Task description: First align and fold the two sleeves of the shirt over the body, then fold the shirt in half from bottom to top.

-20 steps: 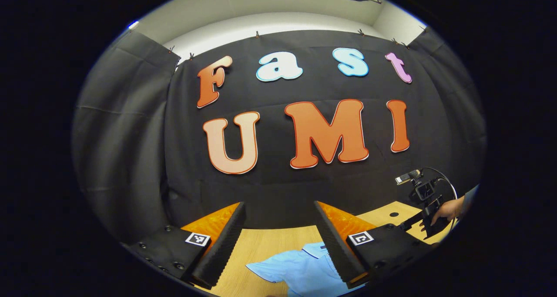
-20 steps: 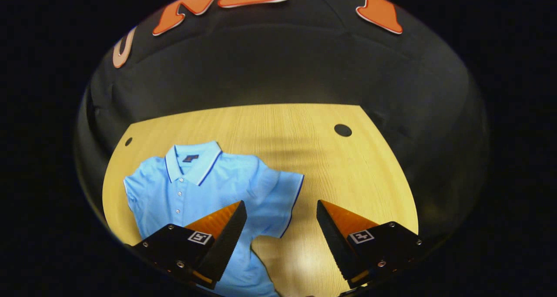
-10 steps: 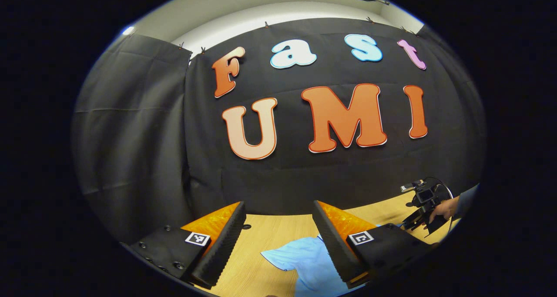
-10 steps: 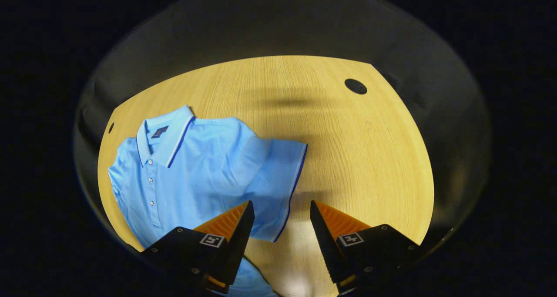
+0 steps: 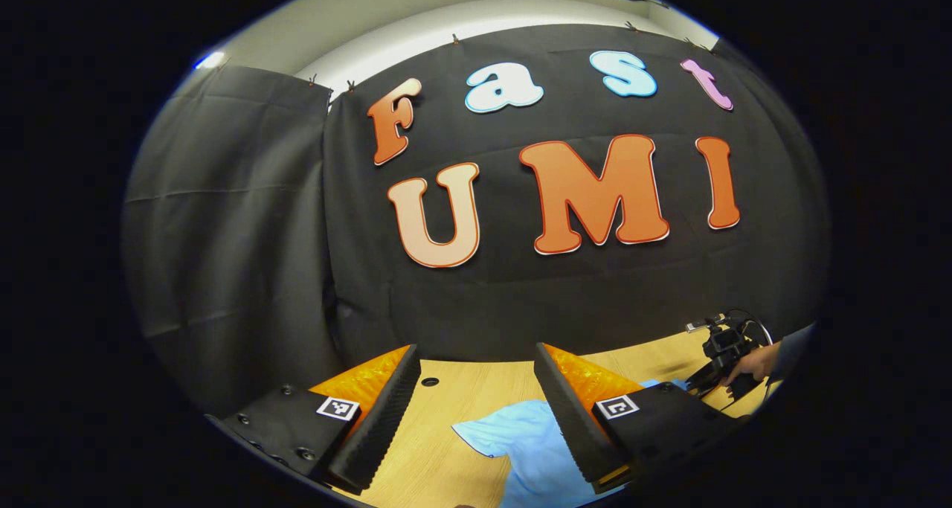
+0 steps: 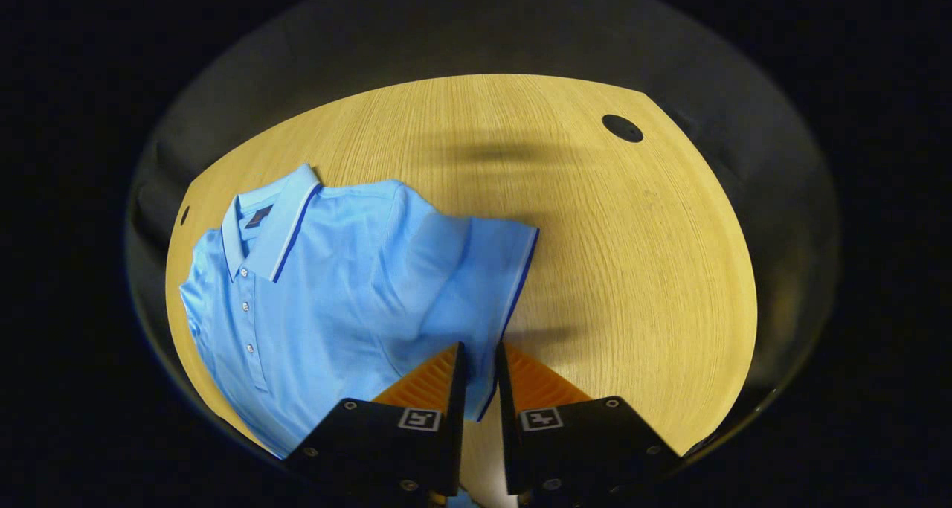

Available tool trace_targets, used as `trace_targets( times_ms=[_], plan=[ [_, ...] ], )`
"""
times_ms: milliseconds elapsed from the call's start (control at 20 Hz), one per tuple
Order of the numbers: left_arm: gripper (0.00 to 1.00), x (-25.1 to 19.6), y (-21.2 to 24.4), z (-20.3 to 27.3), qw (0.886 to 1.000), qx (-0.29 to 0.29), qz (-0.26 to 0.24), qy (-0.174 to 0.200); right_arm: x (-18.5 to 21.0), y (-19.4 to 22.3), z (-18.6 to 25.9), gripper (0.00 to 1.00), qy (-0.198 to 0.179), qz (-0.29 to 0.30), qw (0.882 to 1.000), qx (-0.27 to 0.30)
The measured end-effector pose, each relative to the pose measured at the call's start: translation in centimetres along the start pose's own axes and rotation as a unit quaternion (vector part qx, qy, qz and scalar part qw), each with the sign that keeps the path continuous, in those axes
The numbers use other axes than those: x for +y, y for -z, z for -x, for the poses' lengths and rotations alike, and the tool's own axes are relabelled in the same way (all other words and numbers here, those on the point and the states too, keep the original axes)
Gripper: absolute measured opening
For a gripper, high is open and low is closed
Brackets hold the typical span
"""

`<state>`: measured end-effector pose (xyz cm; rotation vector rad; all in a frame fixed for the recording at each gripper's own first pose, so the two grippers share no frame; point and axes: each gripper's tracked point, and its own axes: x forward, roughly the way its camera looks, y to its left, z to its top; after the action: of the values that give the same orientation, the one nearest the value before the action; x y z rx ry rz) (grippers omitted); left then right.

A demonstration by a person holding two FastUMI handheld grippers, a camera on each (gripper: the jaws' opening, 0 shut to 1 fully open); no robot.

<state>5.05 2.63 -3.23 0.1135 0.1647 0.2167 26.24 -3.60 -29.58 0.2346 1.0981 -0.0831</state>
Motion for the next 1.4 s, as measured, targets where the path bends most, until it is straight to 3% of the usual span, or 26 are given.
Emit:
trace_targets(
  times_ms=[100,200,450,600,950,1150,1350,1400],
  plan=[
    [1.00,-0.1,0.1,0.0,1.000,0.002,-0.005,0.004,0.5,-0.4,0.3,0.12,-0.026,-0.016,1.000,-0.003],
    [0.99,-0.2,0.0,0.1,1.000,0.005,-0.008,0.003,1.1,-1.6,1.2,0.06,-0.050,-0.042,0.998,-0.027],
    [1.00,0.2,0.2,-0.2,1.000,0.013,-0.009,-0.007,3.7,-5.2,5.0,0.05,-0.125,-0.079,0.985,-0.093],
    [1.00,0.3,0.5,-0.3,1.000,0.017,-0.009,-0.011,6.0,-5.8,6.4,0.05,-0.157,-0.057,0.980,-0.111],
    [1.00,1.5,1.6,-1.5,0.999,0.028,-0.002,-0.018,11.5,-4.4,7.4,0.05,-0.172,0.060,0.974,-0.132],
    [1.00,1.4,3.5,-3.4,0.999,0.046,0.011,0.002,14.3,-3.2,6.6,0.06,-0.164,0.098,0.974,-0.124],
    [1.00,1.2,6.4,-5.8,0.995,0.078,0.048,0.041,17.1,-1.3,7.6,0.16,-0.184,0.111,0.971,-0.109],
    [0.99,1.3,7.6,-6.6,0.993,0.091,0.058,0.050,17.1,-1.3,8.1,0.23,-0.178,0.119,0.970,-0.117]
  ],
)
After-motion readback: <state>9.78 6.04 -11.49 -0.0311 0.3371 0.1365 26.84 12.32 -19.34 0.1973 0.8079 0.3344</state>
